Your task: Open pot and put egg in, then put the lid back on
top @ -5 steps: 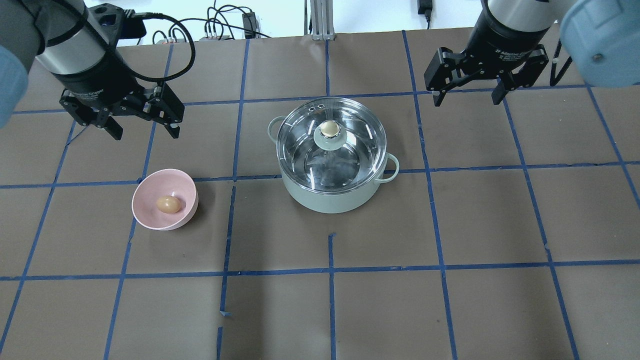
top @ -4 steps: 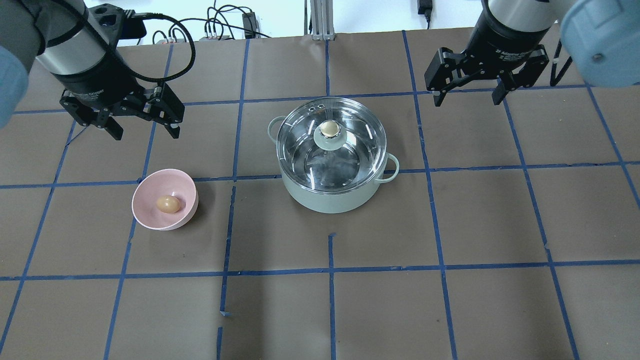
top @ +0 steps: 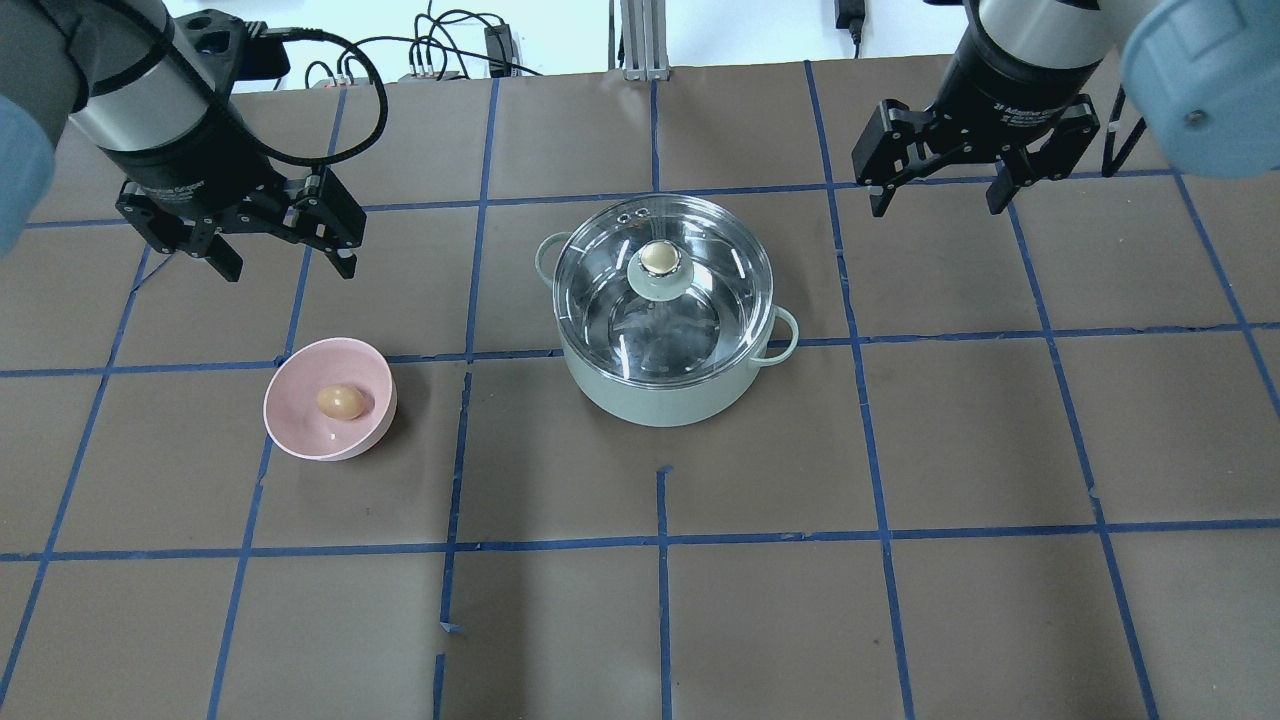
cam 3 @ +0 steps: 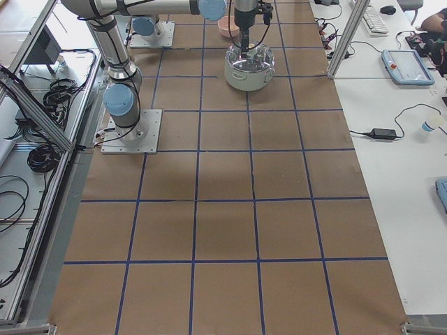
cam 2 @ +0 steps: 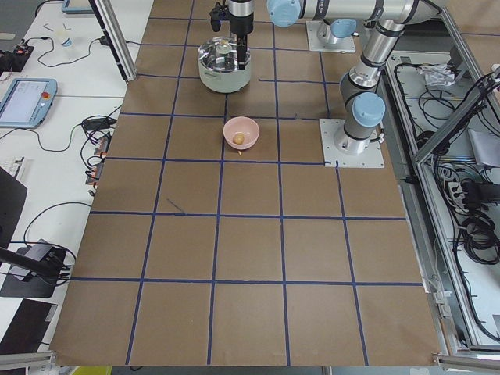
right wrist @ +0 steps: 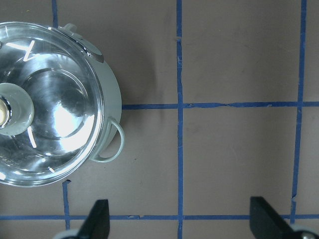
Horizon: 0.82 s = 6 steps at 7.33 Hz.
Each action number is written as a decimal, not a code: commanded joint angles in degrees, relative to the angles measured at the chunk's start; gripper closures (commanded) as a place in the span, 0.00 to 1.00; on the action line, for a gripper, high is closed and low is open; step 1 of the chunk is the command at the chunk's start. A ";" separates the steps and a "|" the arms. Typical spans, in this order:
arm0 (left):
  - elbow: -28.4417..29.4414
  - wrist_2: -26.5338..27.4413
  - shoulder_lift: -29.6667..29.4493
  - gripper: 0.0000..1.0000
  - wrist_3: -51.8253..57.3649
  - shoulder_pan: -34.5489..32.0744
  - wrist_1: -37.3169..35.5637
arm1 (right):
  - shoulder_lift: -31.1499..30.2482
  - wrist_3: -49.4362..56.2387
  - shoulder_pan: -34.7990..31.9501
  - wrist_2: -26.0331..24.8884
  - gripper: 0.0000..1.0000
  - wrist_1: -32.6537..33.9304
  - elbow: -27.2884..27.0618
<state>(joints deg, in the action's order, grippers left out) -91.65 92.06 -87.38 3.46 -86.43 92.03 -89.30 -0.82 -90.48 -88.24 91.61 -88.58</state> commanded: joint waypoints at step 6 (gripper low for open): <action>-0.11 0.49 -5.50 0.13 -1.70 2.92 -4.56 | -0.09 -0.15 -0.40 0.18 0.00 0.15 -0.46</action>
<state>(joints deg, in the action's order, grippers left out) -91.20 92.62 -91.29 2.49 -84.83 89.36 -89.37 -0.97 -90.81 -88.06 91.76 -88.95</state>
